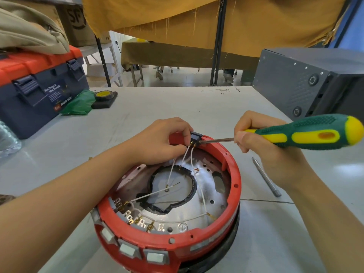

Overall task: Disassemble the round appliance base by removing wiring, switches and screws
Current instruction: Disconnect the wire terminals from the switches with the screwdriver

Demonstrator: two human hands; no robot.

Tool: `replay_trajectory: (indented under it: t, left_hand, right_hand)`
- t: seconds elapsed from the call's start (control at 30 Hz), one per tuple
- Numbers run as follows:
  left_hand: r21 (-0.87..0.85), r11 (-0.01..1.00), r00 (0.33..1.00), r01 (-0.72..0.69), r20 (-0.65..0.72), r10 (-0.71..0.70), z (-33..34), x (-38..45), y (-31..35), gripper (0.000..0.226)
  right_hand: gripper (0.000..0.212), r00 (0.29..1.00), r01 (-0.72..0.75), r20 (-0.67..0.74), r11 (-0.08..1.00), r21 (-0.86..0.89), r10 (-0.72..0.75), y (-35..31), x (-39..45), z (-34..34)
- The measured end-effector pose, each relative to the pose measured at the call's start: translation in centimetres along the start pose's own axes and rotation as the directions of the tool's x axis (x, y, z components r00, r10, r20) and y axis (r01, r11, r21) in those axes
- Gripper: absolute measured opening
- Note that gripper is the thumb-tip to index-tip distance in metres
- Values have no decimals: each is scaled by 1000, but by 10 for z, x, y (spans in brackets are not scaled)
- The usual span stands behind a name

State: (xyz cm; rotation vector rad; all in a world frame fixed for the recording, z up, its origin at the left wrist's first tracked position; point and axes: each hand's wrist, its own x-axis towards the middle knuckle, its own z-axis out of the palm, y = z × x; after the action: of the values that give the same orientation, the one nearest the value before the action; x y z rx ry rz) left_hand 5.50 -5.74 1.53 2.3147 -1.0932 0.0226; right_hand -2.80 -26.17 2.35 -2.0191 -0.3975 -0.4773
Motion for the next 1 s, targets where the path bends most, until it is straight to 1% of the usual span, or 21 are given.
replay_trajectory:
  t: [0.03, 0.07, 0.13, 0.37, 0.43, 0.5, 0.57, 0.6, 0.73, 0.8, 1.0]
  left_hand:
    - [2, 1000, 1000, -1, 2, 1, 0, 0, 0, 19]
    - [4, 1000, 1000, -1, 4, 1, 0, 0, -1, 19]
    - [6, 1000, 1000, -2, 6, 2, 0, 1, -1, 19]
    - [12, 1000, 1000, 12, 5, -12, 0, 2, 0, 18]
    - [7, 1000, 1000, 17, 5, -17, 0, 2, 1, 19]
    - [-20, 999, 999, 34, 2, -34, 1, 2, 2, 20]
    - [-63, 996, 998, 68, -5, -69, 0, 2, 3, 19]
    - [-73, 994, 997, 82, -7, -83, 0, 2, 3, 18]
    - [-73, 993, 996, 90, 2, -90, 0, 1, 3, 17]
    - [-73, 994, 996, 83, -8, -84, 0, 1, 3, 18]
    - [-72, 995, 997, 74, -12, -75, 1, 1, 2, 17]
  right_hand:
    - [15, 996, 27, -86, 996, 85, -20, 5, -8, -2]
    - [14, 992, 32, -122, 990, 136, -16, 7, -20, -3]
    - [16, 987, 25, -158, 975, 219, 10, 11, -18, 1]
    - [13, 981, -53, -153, 928, 368, 117, 21, -13, -3]
    - [16, 984, -99, -92, 901, 422, 151, 21, -11, 4]
    - [18, 992, -100, -32, 925, 366, 120, 18, -11, 16]
    - [17, 996, -59, -47, 952, 302, 77, 13, -9, 21]
    - [17, 995, -44, -76, 952, 303, 70, 11, -8, 20]
    - [18, 964, -24, -231, 906, 422, 133, 15, -10, 3]
    - [16, 955, -7, -268, 911, 412, 129, 17, -11, -2]
    - [14, 976, 11, -212, 962, 271, 49, 11, -12, 0]
